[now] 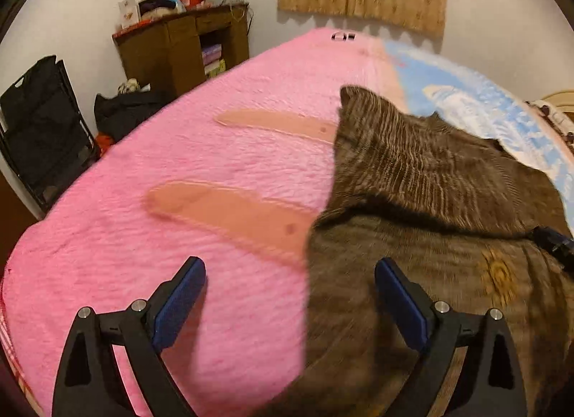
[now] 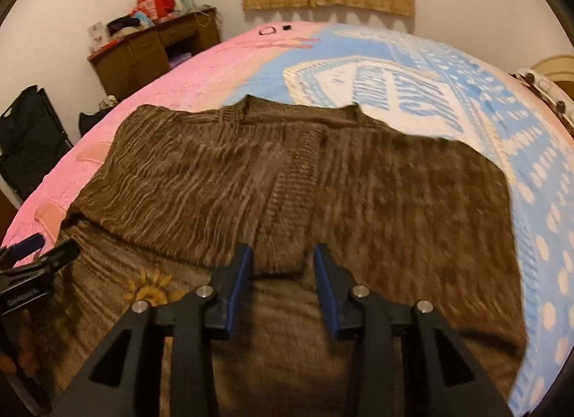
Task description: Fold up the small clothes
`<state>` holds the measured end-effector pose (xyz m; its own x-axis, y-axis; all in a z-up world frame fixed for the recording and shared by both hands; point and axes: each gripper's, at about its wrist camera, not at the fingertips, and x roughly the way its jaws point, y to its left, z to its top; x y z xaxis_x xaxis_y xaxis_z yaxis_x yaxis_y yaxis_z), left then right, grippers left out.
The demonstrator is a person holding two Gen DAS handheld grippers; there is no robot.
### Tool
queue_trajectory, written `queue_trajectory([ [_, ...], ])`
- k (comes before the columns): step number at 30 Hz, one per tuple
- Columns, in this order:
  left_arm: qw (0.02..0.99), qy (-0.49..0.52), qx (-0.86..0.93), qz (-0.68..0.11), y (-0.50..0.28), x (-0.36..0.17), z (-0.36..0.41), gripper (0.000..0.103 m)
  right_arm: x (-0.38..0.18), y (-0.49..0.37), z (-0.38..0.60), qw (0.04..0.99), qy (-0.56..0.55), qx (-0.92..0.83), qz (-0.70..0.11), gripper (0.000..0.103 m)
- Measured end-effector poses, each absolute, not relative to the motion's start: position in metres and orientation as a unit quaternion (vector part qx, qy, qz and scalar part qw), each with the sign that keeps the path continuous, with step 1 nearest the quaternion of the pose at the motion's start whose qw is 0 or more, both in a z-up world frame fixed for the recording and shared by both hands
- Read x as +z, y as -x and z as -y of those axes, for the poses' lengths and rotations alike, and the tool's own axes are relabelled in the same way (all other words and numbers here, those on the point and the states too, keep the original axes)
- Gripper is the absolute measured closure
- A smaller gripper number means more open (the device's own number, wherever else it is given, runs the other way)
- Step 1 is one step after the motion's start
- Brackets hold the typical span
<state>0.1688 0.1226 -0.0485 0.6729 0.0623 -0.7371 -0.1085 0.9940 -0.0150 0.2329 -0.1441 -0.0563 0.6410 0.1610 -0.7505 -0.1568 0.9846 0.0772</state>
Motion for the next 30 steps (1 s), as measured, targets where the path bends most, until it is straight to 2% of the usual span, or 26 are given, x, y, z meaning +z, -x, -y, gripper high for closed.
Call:
queue_trajectory([
  [3,0.927,0.021,0.029,-0.374,-0.136,-0.038,-0.147,0.007,-0.032,-0.19,0.16,0.92,-0.044,0.107,-0.375,0.06],
  [5,0.93,0.024,0.008,-0.368,-0.114,-0.034,-0.162,0.007,-0.015,-0.158,0.169,0.93,-0.046,0.12,-0.344,0.044],
  [8,0.929,0.034,-0.025,-0.367,-0.085,-0.034,-0.183,0.007,0.008,-0.106,0.187,0.947,-0.043,0.119,-0.296,0.033],
  [11,0.928,0.041,-0.054,-0.367,-0.062,-0.036,-0.193,0.007,0.023,-0.061,0.211,0.955,-0.045,0.102,-0.275,0.033],
  [16,0.921,0.041,-0.103,-0.373,-0.031,-0.046,-0.194,0.007,0.017,-0.006,0.243,0.953,-0.057,0.067,-0.29,0.033],
  [25,0.91,0.058,-0.145,-0.383,-0.007,-0.048,-0.172,0.007,-0.031,0.062,0.276,0.934,-0.089,0.04,-0.345,0.033],
  [30,0.897,0.046,-0.155,-0.411,0.003,-0.063,-0.158,0.007,-0.051,0.069,0.29,0.919,-0.109,0.036,-0.378,0.033],
])
